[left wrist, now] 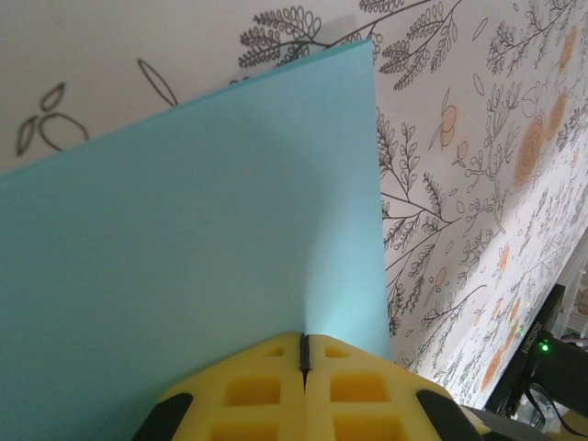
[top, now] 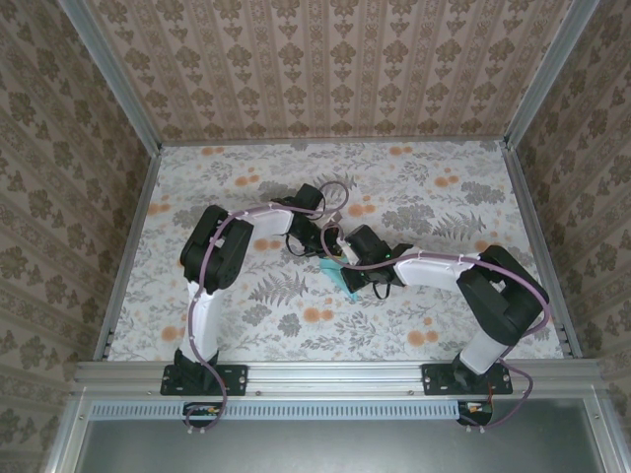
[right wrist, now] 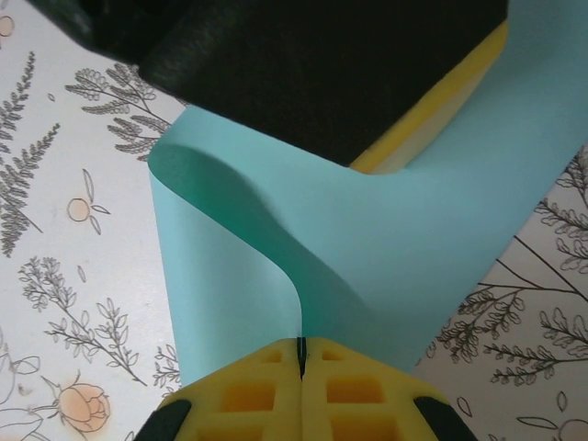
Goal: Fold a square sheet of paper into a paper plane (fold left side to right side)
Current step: Third fold the triangle at the center of the table.
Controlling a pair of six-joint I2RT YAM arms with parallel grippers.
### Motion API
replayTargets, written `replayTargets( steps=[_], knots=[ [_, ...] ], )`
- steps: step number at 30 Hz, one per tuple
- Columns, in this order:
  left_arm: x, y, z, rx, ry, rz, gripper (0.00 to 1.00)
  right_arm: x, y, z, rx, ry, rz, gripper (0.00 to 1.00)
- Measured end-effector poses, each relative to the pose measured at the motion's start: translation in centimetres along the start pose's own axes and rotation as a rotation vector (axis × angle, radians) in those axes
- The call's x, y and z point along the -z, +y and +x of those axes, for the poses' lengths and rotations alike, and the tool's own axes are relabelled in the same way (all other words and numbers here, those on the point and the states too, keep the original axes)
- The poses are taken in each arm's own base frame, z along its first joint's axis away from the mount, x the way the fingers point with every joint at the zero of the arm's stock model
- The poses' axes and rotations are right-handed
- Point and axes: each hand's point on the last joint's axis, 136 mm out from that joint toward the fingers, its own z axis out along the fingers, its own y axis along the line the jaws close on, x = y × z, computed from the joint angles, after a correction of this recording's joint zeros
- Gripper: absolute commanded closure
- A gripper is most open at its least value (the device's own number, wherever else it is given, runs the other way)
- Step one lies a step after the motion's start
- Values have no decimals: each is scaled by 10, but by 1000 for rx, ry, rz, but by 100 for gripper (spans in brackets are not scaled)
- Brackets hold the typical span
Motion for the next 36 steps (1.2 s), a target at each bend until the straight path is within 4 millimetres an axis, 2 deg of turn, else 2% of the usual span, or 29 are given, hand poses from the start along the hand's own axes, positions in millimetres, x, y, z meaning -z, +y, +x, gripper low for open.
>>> replayTargets(
  steps=[36],
  knots=[
    [-1,-1,0,0,3,8,97,1,-12,-6,-30,-14,59,100]
  ],
)
